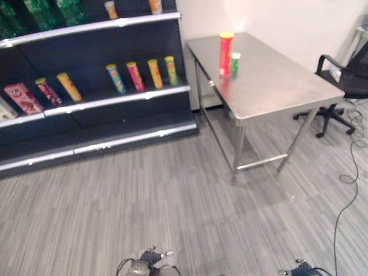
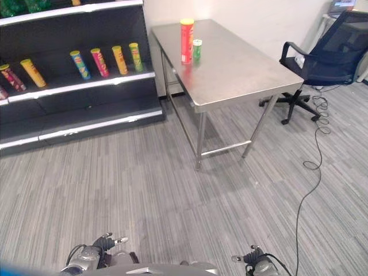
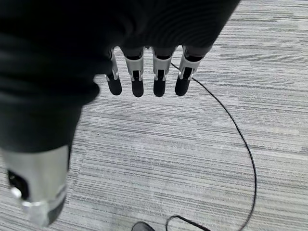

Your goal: Put the goods on the table back onto the shelves and tidy them up.

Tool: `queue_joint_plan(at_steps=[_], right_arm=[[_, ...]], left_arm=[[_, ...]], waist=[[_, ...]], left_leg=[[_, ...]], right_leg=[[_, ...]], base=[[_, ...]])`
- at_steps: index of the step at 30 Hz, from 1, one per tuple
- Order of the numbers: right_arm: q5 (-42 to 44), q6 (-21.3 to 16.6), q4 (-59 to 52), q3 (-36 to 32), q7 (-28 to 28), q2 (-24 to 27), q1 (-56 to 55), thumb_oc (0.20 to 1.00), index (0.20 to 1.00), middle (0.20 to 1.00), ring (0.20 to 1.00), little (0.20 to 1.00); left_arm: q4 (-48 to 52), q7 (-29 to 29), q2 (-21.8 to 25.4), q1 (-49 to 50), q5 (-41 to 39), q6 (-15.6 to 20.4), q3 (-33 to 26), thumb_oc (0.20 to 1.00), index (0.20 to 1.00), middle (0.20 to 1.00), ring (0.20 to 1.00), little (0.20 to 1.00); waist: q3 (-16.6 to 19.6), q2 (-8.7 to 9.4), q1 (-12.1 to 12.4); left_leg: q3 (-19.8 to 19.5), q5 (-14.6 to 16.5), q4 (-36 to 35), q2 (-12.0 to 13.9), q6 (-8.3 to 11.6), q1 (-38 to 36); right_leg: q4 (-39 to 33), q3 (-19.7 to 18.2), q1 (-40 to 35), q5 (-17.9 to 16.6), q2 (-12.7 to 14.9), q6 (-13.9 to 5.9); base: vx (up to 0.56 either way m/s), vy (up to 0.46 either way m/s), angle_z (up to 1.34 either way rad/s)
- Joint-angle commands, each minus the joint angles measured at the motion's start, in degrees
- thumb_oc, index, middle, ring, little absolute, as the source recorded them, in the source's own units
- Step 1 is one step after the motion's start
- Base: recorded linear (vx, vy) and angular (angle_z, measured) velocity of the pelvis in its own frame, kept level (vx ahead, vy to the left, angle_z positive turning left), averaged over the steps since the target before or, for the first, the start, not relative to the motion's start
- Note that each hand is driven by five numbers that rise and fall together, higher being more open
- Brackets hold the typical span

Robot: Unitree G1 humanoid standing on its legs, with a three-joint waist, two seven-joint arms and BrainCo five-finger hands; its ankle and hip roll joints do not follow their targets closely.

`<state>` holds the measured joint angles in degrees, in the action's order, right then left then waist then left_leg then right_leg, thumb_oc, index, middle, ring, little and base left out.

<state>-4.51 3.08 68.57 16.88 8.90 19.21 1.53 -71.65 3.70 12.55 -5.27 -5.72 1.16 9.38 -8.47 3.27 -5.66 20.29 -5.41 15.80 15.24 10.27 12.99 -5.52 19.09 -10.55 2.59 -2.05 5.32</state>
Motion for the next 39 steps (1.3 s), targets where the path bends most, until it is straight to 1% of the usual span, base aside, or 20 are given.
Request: queue_joint_plan(at_steps=[1, 4, 8, 11, 14, 15, 16, 18, 19, 21, 22, 24, 25, 26, 27, 28, 29, 33, 35, 39], right_arm=[[-0.83, -0.97, 0.31, 0.15, 1.25, 2.78, 1.37, 1.000, 1.000, 1.000, 1.000, 1.000], [-2.04, -1.01, 0.15, 0.54, 1.42, 3.07, 2.16, 1.000, 1.000, 1.000, 1.000, 1.000], [-3.21, -1.04, -0.22, 1.01, 0.70, 2.69, 2.04, 1.000, 1.000, 1.000, 1.000, 1.000], [-3.24, -0.98, -0.37, 0.93, 0.29, 1.97, 1.87, 1.000, 1.000, 1.000, 1.000, 1.000], [-2.47, -0.86, -0.35, -0.09, -0.41, 1.15, 1.80, 1.000, 1.000, 1.000, 1.000, 1.000], [-2.06, -0.89, -0.07, -0.88, -0.72, 0.76, 1.71, 1.000, 1.000, 1.000, 1.000, 1.000], [-2.06, -0.89, -0.06, -0.88, -0.72, 0.77, 1.72, 1.000, 1.000, 1.000, 1.000, 1.000], [-1.50, -0.80, 0.48, -1.63, -1.09, 0.55, 1.72, 1.000, 1.000, 1.000, 1.000, 1.000], [-0.80, -0.64, 0.67, -2.15, -1.26, 0.62, 2.06, 1.000, 1.000, 1.000, 1.000, 1.000], [-0.58, -0.56, 0.66, -2.19, -1.31, 0.49, 2.18, 1.000, 1.000, 1.000, 1.000, 1.000], [-0.18, -0.55, 0.92, -2.54, -1.10, 0.26, 1.88, 1.000, 1.000, 1.000, 1.000, 1.000], [0.22, -0.59, 1.79, -2.62, -0.86, -0.06, 1.49, 1.000, 1.000, 1.000, 1.000, 1.000], [0.22, -0.60, 1.81, -2.62, -0.86, -0.05, 1.51, 1.000, 1.000, 1.000, 1.000, 1.000], [0.28, -0.41, 2.66, -2.54, -0.67, -0.05, 1.80, 1.000, 1.000, 1.000, 1.000, 1.000], [0.29, -0.42, 2.69, -2.53, -0.67, -0.04, 1.82, 1.000, 1.000, 1.000, 1.000, 1.000], [0.51, -0.25, 3.13, -2.53, -0.55, -0.03, 1.98, 1.000, 1.000, 1.000, 1.000, 1.000], [0.94, 0.03, 3.63, -2.62, -0.47, -0.10, 2.16, 1.000, 1.000, 1.000, 1.000, 1.000], [0.93, 0.46, 3.99, -2.71, -0.46, 0.09, 1.96, 1.000, 1.000, 1.000, 1.000, 1.000], [0.56, 0.42, 4.49, -2.48, -0.40, 0.33, 1.28, 1.000, 1.000, 1.000, 1.000, 1.000], [0.29, 0.36, 4.93, -2.29, -0.51, 1.25, 0.70, 1.000, 1.000, 1.000, 1.000, 1.000]], left_arm=[[-0.14, 1.08, -0.30, 1.60, -0.38, 0.51, 1.27, 1.000, 1.000, 1.000, 1.000, 1.000], [-0.92, 1.30, -0.47, 2.20, -0.75, 0.39, 0.42, 1.000, 1.000, 1.000, 1.000, 1.000], [-1.51, 0.95, -0.32, 3.94, 0.28, 0.10, -0.35, 1.000, 1.000, 1.000, 1.000, 1.000], [-1.50, 1.10, -0.01, 4.01, 0.89, 0.04, -0.28, 1.000, 1.000, 1.000, 1.000, 1.000], [-1.33, 1.12, 0.63, 3.59, 1.99, 0.27, 0.31, 1.000, 1.000, 1.000, 1.000, 1.000], [-1.47, 0.98, 1.12, 3.11, 2.92, 0.24, 0.76, 1.000, 1.000, 1.000, 1.000, 1.000], [-1.48, 0.98, 1.10, 3.09, 2.92, 0.24, 0.76, 1.000, 1.000, 1.000, 1.000, 1.000], [-1.65, 0.82, 1.55, 2.45, 4.25, 0.09, 1.64, 1.000, 1.000, 1.000, 1.000, 1.000], [-1.73, 0.78, 2.06, 1.74, 5.39, -0.22, 2.49, 1.000, 1.000, 1.000, 1.000, 1.000], [-1.68, 0.83, 2.41, 1.49, 5.71, -0.35, 2.82, 1.000, 1.000, 1.000, 1.000, 1.000], [-1.78, 0.78, 2.78, 1.30, 6.38, -0.31, 3.38, 1.000, 1.000, 1.000, 1.000, 1.000], [-1.82, 0.93, 2.80, 0.46, 6.16, -0.01, 3.58, 1.000, 1.000, 1.000, 1.000, 1.000], [-1.83, 0.93, 2.78, 0.45, 6.15, -0.01, 3.58, 1.000, 1.000, 1.000, 1.000, 1.000], [-1.99, 1.15, 2.58, 0.07, 6.10, 0.15, 3.82, 1.000, 1.000, 1.000, 1.000, 1.000], [-2.01, 1.15, 2.56, 0.06, 6.10, 0.15, 3.81, 1.000, 1.000, 1.000, 1.000, 1.000], [-1.97, 1.14, 2.46, -0.14, 6.23, 0.25, 3.97, 1.000, 1.000, 1.000, 1.000, 1.000], [-1.93, 1.17, 2.43, -0.64, 6.71, 0.29, 3.84, 1.000, 1.000, 1.000, 1.000, 1.000], [-1.64, 0.94, 1.94, -0.99, 6.88, 0.27, 3.77, 1.000, 1.000, 1.000, 1.000, 1.000], [-1.63, 0.77, 1.54, -0.96, 7.43, 0.33, 4.21, 1.000, 1.000, 1.000, 1.000, 1.000], [-1.37, 0.81, 0.72, -1.40, 7.53, 0.14, 5.18, 1.000, 1.000, 1.000, 1.000, 1.000]], waist=[[-2.99, -1.93, 2.75], [-3.05, -2.80, 3.64], [-0.71, -4.13, 4.57], [0.89, -3.75, 5.05], [2.06, -2.98, 5.03], [2.39, -2.63, 4.81], [2.52, -2.76, 4.93], [2.12, -2.63, 4.44], [0.87, -2.66, 3.24], [0.11, -2.89, 2.55], [-0.69, -3.13, 1.47], [-1.36, -3.96, 0.14], [-1.40, -4.03, 0.09], [-2.01, -4.25, -0.87], [-2.07, -4.39, -0.91], [-2.35, -4.08, -1.71], [-2.88, -3.28, -2.93], [-2.95, -3.30, -3.78], [-2.29, -2.25, -4.11], [-1.27, -2.46, -4.44]], left_leg=[[-4.22, -4.88, -11.54, -0.85, -0.92, -5.12], [-5.34, -9.13, -19.91, 2.32, 1.13, -3.01], [-2.84, -10.51, -20.79, 3.25, 1.77, -4.99], [-0.73, -9.68, -19.84, 1.87, 1.13, -6.28], [0.46, -7.09, -18.20, -1.35, -1.17, -7.19], [1.08, -4.84, -18.08, -4.10, -3.01, -8.46], [1.16, -4.84, -18.02, -3.92, -3.01, -8.27], [1.36, -2.59, -18.13, -6.83, -5.01, -9.70], [2.05, -0.59, -18.23, -9.38, -7.16, -11.60], [2.42, 0.20, -18.83, -10.11, -8.15, -13.07], [2.72, 2.60, -20.13, -11.90, -8.77, -15.85], [2.72, 4.81, -20.63, -12.16, -8.32, -17.79], [2.65, 4.83, -20.61, -12.06, -8.27, -17.82], [2.44, 5.90, -20.80, -12.21, -7.79, -18.87], [2.40, 5.93, -20.80, -12.05, -7.74, -18.94], [2.26, 6.70, -20.80, -12.47, -7.47, -19.80], [2.84, 7.34, -20.80, -13.01, -7.22, -21.17], [2.46, 10.14, -20.80, -13.45, -6.49, -23.94], [2.32, 10.55, -20.80, -14.59, -6.72, -24.41], [0.13, 12.62, -17.53, -13.81, -6.46, -25.44]], right_leg=[[0.52, -5.11, 1.00, 1.97, 5.04, -9.57], [0.52, -7.59, -2.35, 4.12, 5.34, -10.22], [0.52, -9.26, -4.62, 5.56, 4.82, -10.75], [1.21, -10.09, -6.00, 6.50, 7.14, -11.36], [4.92, -10.24, -5.50, 6.84, 10.68, -13.25], [10.40, -10.16, -3.78, 6.55, 12.99, -14.73], [10.37, -10.30, -3.54, 6.42, 12.85, -14.69], [18.67, -10.66, -0.02, 3.70, 14.78, -15.75], [28.76, -11.98, 5.29, -3.74, 16.79, -15.93], [33.86, -12.45, 8.33, -6.33, 17.32, -15.45], [39.52, -11.44, 12.29, -7.40, 19.62, -15.90], [32.29, -7.91, 15.71, -2.02, 18.89, -14.59], [32.17, -7.78, 15.56, -2.00, 18.79, -14.52], [23.27, -6.89, 18.09, -1.15, 16.36, -14.54], [22.87, -6.75, 17.79, -1.33, 16.16, -14.49], [16.11, -7.75, 18.95, -2.34, 14.40, -15.07], [6.55, -9.03, 21.39, -7.04, 12.11, -15.95], [1.24, -7.11, 23.32, -9.07, 11.33, -18.02], [1.09, -6.35, 22.64, -10.99, 11.83, -17.20], [2.13, -7.01, 20.61, -11.33, 10.92, -15.91]], base=[[0.35, 0.147, -0.39], [0.37, 0.099, -0.40], [0.38, 0.090, -0.41], [0.37, 0.159, -0.34], [0.38, 0.232, -0.19], [0.30, 0.225, 0.07], [0.27, 0.228, 0.09], [0.20, 0.240, 0.05], [0.17, 0.254, 0.02], [0.17, 0.233, 0.12], [0.35, 0.264, 0.00], [0.30, 0.114, -0.20], [0.20, -0.043, -0.16], [0.14, -0.041, -0.10], [0.24, -0.071, -0.08], [0.23, -0.089, -0.10], [0.23, -0.087, -0.17], [0.29, -0.031, 0.03], [0.23, -0.141, 0.11], [0.31, -0.222, 0.54]])
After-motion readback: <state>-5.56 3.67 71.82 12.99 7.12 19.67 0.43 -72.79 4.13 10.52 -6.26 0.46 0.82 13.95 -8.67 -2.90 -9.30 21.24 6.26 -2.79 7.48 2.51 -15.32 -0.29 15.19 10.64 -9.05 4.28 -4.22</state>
